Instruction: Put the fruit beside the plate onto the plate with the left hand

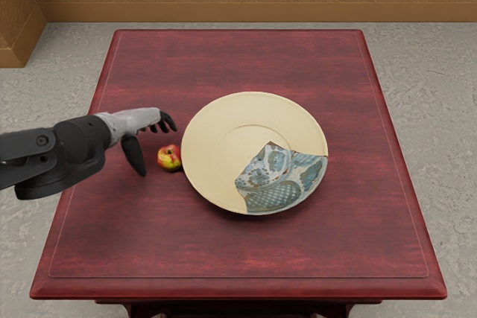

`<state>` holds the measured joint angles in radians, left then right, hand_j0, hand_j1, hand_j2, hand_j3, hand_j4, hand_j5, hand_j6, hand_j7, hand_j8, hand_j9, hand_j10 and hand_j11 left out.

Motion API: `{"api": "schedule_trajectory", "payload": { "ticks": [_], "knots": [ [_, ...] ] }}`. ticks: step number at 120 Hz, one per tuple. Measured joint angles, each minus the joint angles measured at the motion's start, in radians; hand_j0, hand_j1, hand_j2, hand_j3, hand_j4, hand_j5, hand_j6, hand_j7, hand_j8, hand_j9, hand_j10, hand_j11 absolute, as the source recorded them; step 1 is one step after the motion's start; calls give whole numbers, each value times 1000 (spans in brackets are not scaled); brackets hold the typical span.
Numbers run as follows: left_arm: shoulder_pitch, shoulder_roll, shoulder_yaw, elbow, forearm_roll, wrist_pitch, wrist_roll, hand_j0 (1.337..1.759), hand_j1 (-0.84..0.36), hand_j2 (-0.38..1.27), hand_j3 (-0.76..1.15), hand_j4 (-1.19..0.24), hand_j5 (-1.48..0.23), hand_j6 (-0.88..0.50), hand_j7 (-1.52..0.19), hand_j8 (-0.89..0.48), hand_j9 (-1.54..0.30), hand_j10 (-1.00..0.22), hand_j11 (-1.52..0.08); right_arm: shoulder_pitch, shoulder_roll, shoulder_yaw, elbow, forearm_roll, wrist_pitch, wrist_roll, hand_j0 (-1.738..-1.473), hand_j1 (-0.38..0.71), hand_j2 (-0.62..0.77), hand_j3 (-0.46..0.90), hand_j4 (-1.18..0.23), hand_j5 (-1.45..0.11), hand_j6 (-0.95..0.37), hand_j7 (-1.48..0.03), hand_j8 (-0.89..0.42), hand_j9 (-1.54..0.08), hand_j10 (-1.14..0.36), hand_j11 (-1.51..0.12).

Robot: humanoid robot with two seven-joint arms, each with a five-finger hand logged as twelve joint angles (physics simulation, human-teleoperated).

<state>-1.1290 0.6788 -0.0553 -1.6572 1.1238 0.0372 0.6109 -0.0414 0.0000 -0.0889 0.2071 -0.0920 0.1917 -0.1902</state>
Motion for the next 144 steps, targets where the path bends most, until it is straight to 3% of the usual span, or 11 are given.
{"api": "schedule_trajectory", "payload": {
  "ticks": [54, 99, 144],
  "knots": [
    [21, -28, 7, 18, 18, 36, 0, 1658, -81, 76, 0, -363, -469, -364, -469, -364, -469, -363, -468, 0, 0, 0, 0, 0, 0, 0, -1658, -331, -3, 0, -15, -19, -15, -20, -15, -20, -15, -20],
    [23, -80, 19, 82, 5, 54, 0, 1658, -83, 76, 0, -365, -471, -365, -471, -365, -470, -364, -470, 0, 0, 0, 0, 0, 0, 0, -1658, -331, -3, 0, -15, -19, -15, -20, -15, -20, -15, -20],
    [34, -112, 22, 97, -10, 53, 0, 1658, -200, 95, 0, -462, -598, -462, -598, -462, -598, -462, -598, 1, 0, 0, 0, 0, 0, 0, -1658, -331, -3, 0, -15, -19, -15, -20, -15, -20, -15, -20]
  ]
}}
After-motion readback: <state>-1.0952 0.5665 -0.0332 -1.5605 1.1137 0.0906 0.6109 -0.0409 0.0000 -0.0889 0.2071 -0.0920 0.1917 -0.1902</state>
